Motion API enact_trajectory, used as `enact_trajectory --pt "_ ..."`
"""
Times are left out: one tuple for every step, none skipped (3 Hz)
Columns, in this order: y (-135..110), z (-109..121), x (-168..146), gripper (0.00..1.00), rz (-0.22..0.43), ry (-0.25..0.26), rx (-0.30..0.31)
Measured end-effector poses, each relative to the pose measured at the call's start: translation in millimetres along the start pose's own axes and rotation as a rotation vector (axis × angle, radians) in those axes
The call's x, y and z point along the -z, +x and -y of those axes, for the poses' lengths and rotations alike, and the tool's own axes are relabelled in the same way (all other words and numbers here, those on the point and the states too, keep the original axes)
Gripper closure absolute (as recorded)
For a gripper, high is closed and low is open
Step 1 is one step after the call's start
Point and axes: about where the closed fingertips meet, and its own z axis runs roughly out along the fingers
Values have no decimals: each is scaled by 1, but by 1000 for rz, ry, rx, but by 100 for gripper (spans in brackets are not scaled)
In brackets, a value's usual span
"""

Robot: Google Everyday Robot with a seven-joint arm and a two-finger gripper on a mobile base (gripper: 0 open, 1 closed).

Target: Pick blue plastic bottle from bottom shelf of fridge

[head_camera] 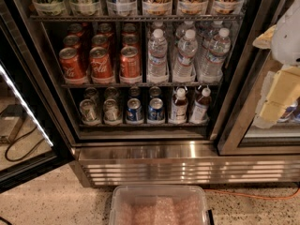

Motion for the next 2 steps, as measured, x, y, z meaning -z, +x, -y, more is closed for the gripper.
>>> enact_trajectory --pt "-1 0 2 0 4 18 0" --pt "14 -8 -11 0 37 24 -40"
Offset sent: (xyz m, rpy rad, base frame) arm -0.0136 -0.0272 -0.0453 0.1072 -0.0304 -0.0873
